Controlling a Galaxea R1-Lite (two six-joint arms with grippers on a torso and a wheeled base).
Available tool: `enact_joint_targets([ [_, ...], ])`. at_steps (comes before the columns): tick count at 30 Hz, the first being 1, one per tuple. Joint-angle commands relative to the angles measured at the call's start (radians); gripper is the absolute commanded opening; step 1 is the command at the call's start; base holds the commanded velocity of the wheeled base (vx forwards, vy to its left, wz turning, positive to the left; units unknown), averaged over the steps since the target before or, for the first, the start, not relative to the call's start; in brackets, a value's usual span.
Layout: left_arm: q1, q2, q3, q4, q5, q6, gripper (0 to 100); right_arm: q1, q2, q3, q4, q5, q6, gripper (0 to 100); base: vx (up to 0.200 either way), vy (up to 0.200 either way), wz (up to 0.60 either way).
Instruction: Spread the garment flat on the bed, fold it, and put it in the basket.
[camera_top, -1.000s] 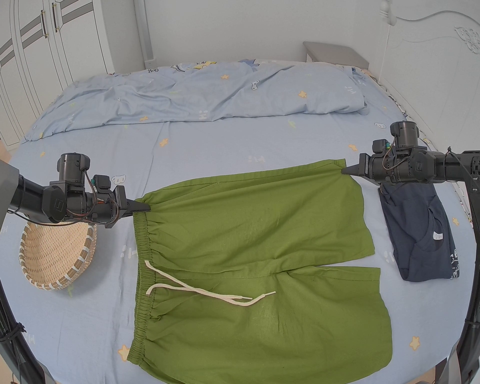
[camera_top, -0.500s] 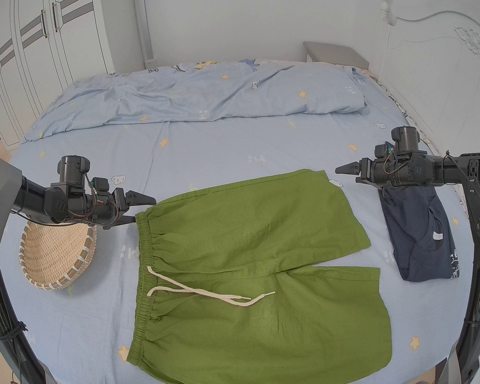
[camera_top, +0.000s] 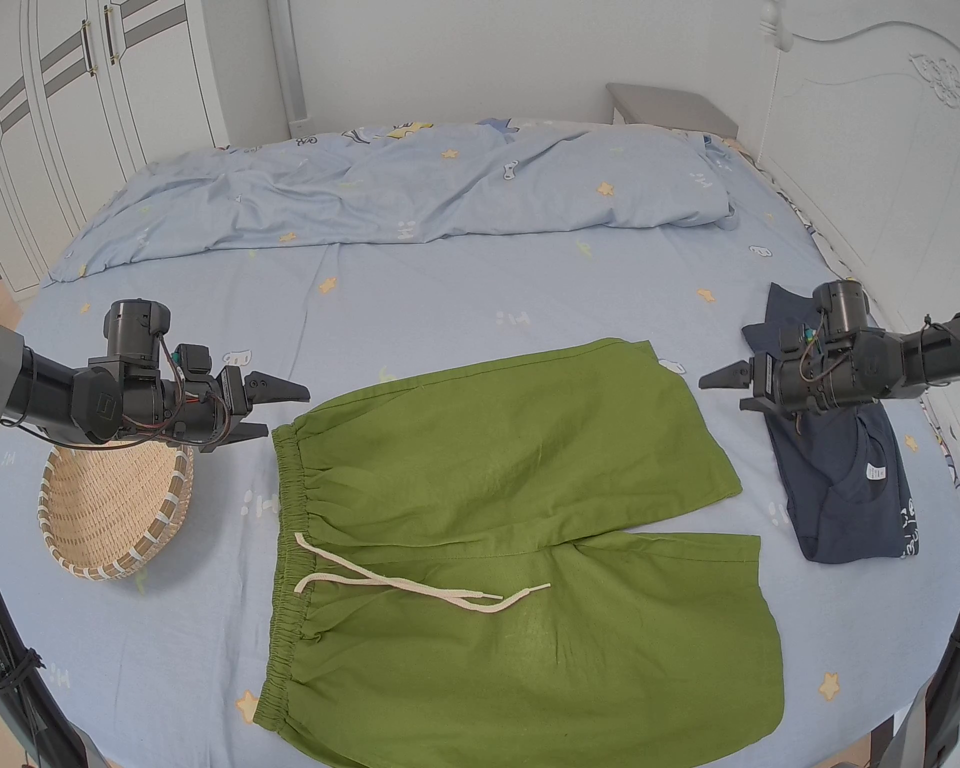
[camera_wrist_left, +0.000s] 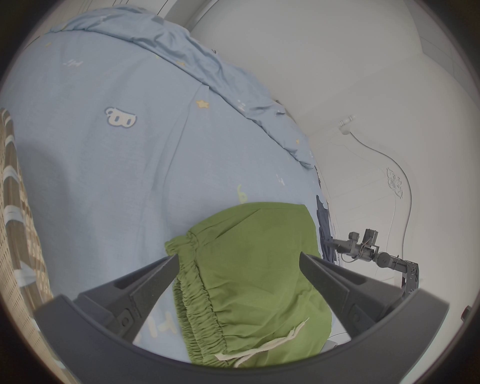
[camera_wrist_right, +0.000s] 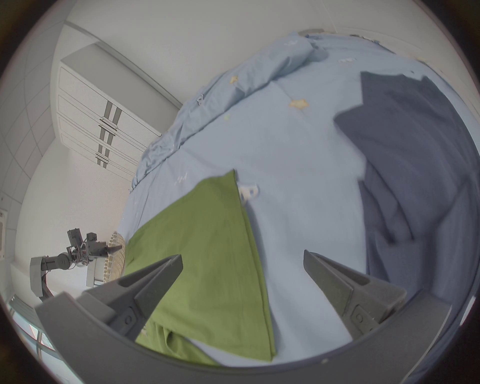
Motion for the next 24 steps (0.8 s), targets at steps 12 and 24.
enact_joint_targets([
  [12, -0.007, -0.226, 0.134, 0.002, -0.003, -0.007, 100, -0.017, -0.305, 0.9, -0.408, 0.012, -0.068, 100, 0.0, 0.0, 0.0],
  [24, -0.01, -0.231, 0.135, 0.002, -0.003, -0.007, 100, 0.001, -0.322, 1.057, -0.55, 0.041, -0.077, 100, 0.0, 0.0, 0.0],
])
